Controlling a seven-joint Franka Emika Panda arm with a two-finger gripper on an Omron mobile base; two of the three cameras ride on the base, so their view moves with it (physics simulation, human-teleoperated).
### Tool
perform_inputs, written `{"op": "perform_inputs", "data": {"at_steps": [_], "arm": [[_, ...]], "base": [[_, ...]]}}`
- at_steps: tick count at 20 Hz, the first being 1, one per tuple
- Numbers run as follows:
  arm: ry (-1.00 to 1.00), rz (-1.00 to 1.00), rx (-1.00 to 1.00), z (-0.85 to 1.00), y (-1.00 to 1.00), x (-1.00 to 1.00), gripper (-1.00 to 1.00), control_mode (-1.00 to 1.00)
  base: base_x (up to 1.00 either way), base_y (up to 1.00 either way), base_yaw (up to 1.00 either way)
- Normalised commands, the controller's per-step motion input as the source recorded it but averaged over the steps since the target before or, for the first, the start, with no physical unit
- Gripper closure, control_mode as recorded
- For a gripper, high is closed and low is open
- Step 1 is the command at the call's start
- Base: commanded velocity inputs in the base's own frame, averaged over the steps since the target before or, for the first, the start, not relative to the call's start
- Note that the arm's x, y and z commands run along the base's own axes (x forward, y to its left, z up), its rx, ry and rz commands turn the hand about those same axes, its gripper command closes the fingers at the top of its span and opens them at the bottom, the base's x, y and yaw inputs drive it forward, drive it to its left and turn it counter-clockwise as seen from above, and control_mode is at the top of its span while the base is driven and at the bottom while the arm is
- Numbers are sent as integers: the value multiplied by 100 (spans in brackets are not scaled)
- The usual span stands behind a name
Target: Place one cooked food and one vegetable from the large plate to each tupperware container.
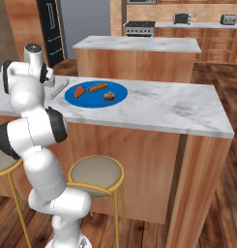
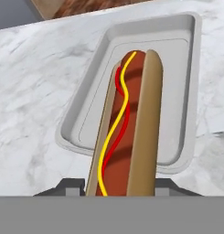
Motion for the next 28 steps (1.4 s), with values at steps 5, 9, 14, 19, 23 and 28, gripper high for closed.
{"op": "perform_inputs", "data": {"at_steps": [5, 9, 14, 19, 23, 28], "arm": [[2, 0, -1, -20, 6, 0, 100, -100], [1, 0, 0, -19, 1, 0, 100, -100], [0, 0, 0, -17, 0, 0, 100, -100], [0, 0, 0, -14, 3, 0, 100, -100], [0, 0, -1, -12, 12, 0, 100, -100], [0, 0, 0, -12, 6, 2, 100, -100]], "base": [[0, 0, 0], [0, 0, 0], [0, 0, 0], [0, 0, 0], [0, 0, 0], [0, 0, 0]]}}
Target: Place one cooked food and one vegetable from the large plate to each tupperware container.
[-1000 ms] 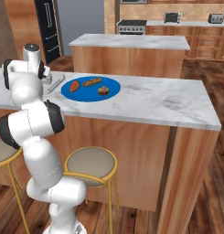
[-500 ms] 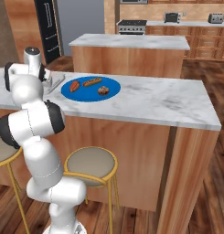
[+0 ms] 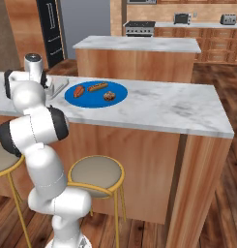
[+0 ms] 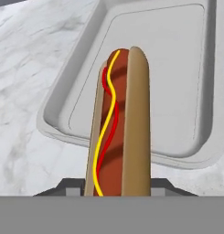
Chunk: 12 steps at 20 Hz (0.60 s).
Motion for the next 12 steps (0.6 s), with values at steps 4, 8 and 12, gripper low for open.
{"op": "perform_inputs", "data": {"at_steps": [4, 8, 12], "arm": [[0, 0, 0, 1, 4, 19, 100, -100], [0, 0, 0, 2, 5, 22, 100, -100], [0, 0, -2, 17, 3, 19, 100, -100]], "base": [[0, 0, 0], [0, 0, 0], [0, 0, 0]]}}
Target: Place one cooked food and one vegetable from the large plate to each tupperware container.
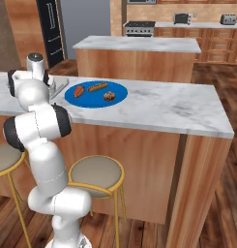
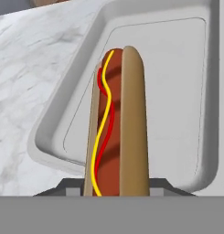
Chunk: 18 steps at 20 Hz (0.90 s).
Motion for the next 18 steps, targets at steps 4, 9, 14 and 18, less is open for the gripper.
{"op": "perform_inputs", "data": {"at_steps": [4, 9, 14, 18], "arm": [[0, 0, -4, 14, 9, 23, 100, -100], [1, 0, -3, 0, 8, 31, 100, -100], [0, 0, 0, -17, 7, 31, 100, -100], [0, 0, 0, -14, 5, 19, 100, -100]], "base": [[0, 0, 0], [0, 0, 0], [0, 0, 0], [0, 0, 0]]}}
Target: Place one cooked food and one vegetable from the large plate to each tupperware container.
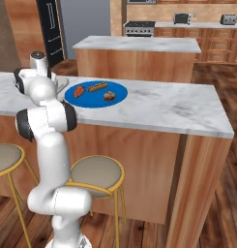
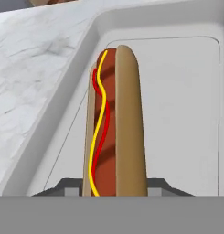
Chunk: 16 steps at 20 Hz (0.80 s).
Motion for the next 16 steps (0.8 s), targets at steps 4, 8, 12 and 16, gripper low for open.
{"op": "perform_inputs", "data": {"at_steps": [4, 8, 12, 16], "arm": [[0, 0, 0, -27, 2, 3, 100, -100], [2, 0, 0, -23, 6, 0, -100, -100], [0, 0, 0, 0, 0, 0, -100, -100], [0, 0, 0, 0, 0, 0, -100, -100]], "base": [[0, 0, 0], [0, 0, 0], [0, 0, 0], [0, 0, 0]]}}
